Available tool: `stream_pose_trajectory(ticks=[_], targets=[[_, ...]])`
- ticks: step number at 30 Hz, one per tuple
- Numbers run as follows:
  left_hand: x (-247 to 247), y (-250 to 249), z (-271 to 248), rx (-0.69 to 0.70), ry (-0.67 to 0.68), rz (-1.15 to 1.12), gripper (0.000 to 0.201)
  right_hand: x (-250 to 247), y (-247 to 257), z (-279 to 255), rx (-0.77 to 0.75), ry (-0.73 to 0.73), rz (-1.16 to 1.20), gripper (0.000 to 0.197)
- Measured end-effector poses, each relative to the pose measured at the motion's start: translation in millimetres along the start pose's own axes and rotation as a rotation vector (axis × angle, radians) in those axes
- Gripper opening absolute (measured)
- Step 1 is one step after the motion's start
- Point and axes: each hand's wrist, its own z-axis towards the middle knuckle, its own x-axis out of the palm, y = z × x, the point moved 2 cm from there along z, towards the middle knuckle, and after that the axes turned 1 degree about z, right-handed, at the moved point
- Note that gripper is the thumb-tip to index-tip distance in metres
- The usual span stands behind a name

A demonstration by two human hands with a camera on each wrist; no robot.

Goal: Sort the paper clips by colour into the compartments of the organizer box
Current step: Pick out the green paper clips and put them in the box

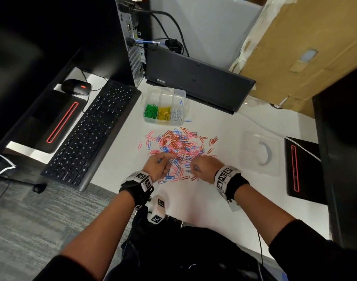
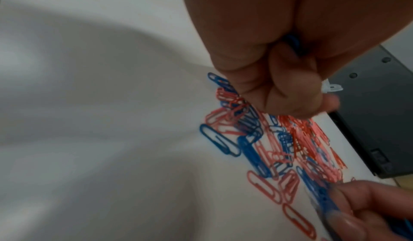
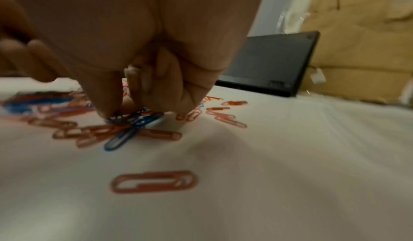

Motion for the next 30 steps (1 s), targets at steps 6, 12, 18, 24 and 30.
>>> stream_pose_trajectory(ticks=[6, 12, 18, 24, 30], targets=[[-12, -10, -1, -0.131, -0.018, -0.156, 0.042, 2, -1, -14, 0.226, 0.073, 1.126, 0.021], [-28, -3, -17, -0.039, -0.136, 0.173, 0.036, -1, 27, -22, 0.236, 0.258, 1.626, 0.018], [-25, 5, -23, -0.114, -0.159, 0.091, 0.039, -10, 41, -19, 0.054, 0.22, 1.681, 0.018], [-29, 5, -28, 0.172, -0.118, 0.429, 0.024, -4, 45, -8, 0.143, -0.006, 1.157, 0.02], [-34, 16, -36, 0.204, -0.111, 0.565, 0.019, 16, 55, 10, -0.088, -0.082, 0.349, 0.031]])
